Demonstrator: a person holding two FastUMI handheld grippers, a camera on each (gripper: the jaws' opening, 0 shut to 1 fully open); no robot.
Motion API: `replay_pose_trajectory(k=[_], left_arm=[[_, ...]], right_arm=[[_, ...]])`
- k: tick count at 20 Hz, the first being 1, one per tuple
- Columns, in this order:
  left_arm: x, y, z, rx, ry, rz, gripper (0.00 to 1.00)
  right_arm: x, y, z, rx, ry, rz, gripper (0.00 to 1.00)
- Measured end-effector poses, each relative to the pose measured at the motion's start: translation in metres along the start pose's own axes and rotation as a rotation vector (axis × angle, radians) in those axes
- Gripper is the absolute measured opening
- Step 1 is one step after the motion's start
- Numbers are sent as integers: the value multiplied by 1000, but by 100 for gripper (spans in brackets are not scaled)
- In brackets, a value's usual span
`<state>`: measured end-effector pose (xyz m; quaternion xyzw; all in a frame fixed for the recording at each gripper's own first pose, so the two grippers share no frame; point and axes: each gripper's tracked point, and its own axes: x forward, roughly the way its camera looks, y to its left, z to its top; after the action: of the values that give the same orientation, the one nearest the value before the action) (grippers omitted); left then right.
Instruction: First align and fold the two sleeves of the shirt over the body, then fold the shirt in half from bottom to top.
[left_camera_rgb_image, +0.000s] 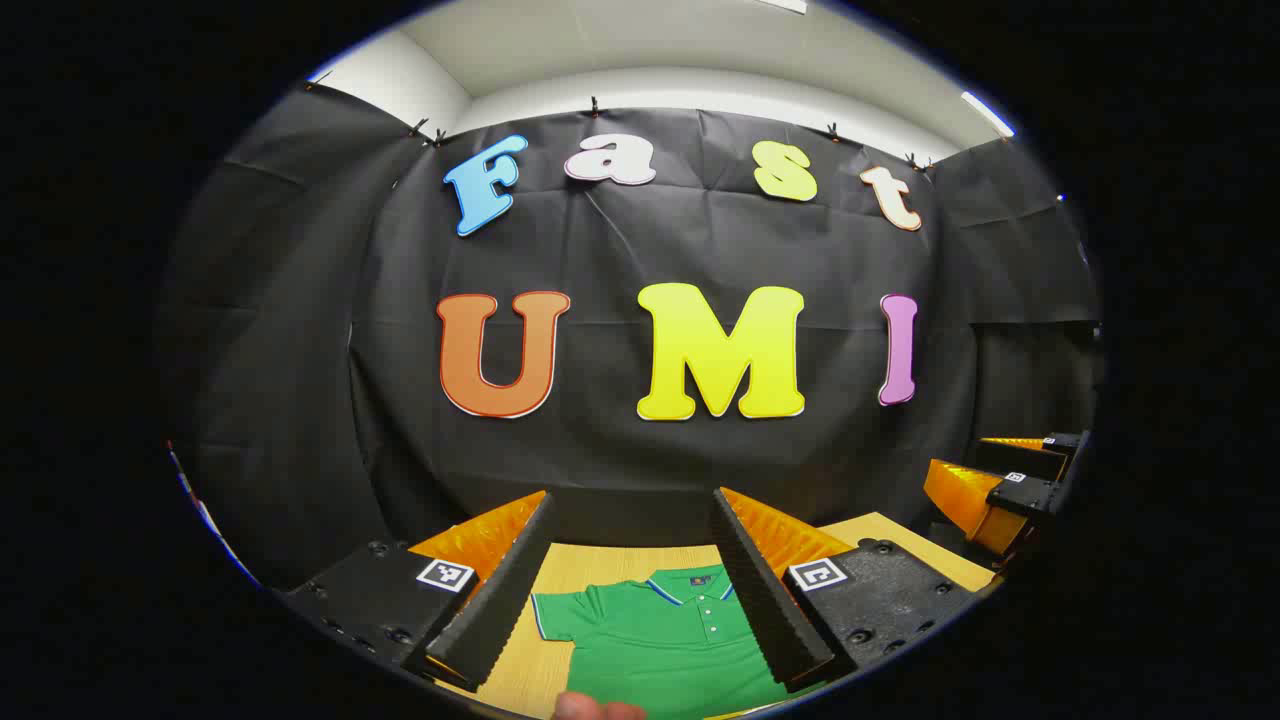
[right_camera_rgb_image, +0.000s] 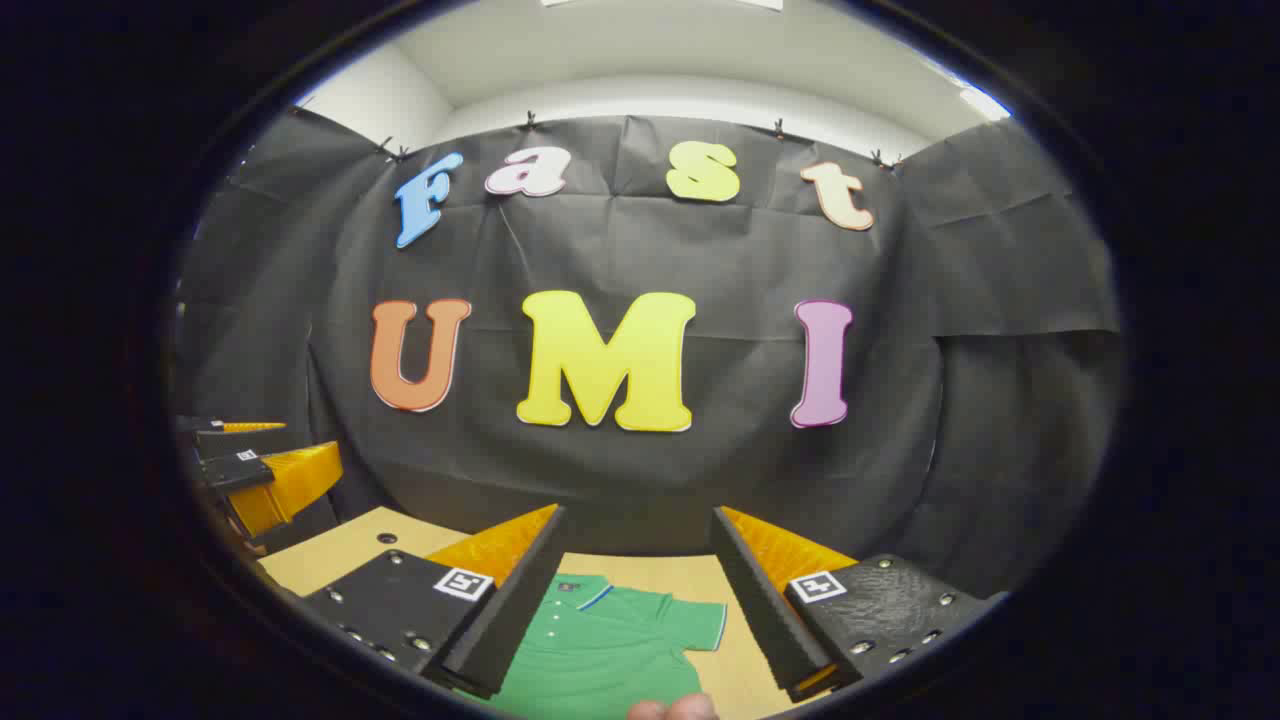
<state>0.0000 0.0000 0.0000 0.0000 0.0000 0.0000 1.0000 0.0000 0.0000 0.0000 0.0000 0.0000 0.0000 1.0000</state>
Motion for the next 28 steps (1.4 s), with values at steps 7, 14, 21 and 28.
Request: replay_pose_trajectory(k=[7,14,21,28], left_arm=[[2,5,-2,0,7,15,98],[2,8,-2,1,13,28,98],[5,9,-13,-7,42,40,98],[9,2,-33,11,90,43,98]], right_arm=[[4,-1,-2,-14,8,9,92],[7,-6,-6,-14,15,9,92],[20,-22,-23,-21,57,6,92],[51,-54,-66,-34,158,8,92]])
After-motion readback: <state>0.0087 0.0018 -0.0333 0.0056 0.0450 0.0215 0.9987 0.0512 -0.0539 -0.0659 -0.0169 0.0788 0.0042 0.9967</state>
